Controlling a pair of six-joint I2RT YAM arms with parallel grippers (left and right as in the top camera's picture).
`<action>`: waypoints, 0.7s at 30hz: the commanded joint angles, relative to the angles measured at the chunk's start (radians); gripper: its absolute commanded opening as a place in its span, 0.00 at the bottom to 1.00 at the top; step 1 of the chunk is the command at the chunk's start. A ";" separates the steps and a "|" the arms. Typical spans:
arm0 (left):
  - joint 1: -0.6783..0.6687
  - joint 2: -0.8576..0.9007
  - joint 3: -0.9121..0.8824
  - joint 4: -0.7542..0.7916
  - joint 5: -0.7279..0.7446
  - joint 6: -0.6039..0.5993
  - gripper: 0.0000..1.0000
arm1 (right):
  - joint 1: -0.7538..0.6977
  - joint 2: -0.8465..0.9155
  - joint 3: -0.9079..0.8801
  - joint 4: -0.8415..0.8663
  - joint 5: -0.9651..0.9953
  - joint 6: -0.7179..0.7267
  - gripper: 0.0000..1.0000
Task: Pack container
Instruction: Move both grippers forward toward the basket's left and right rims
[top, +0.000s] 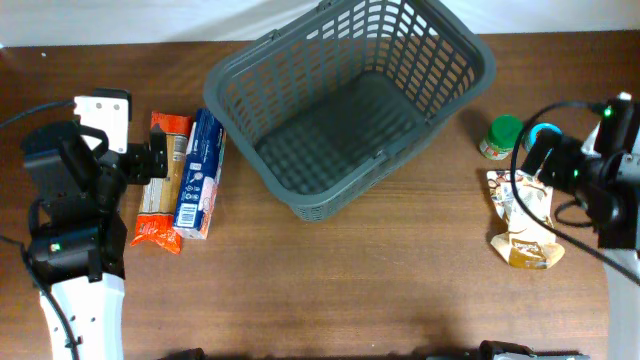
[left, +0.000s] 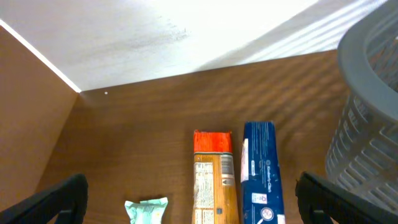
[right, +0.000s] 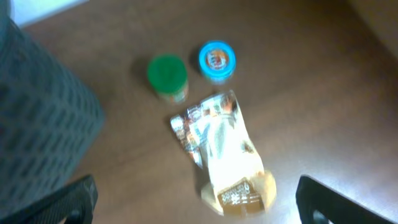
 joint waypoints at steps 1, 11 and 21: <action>0.003 0.003 0.015 -0.006 -0.003 0.049 0.99 | -0.007 0.067 0.026 0.051 -0.124 -0.085 0.99; 0.123 0.127 0.018 -0.026 0.004 -0.109 0.99 | -0.007 0.238 0.235 0.150 -0.457 -0.016 0.99; 0.123 0.134 0.018 -0.009 0.003 -0.108 0.99 | 0.052 0.578 0.537 0.165 -0.610 -0.302 0.95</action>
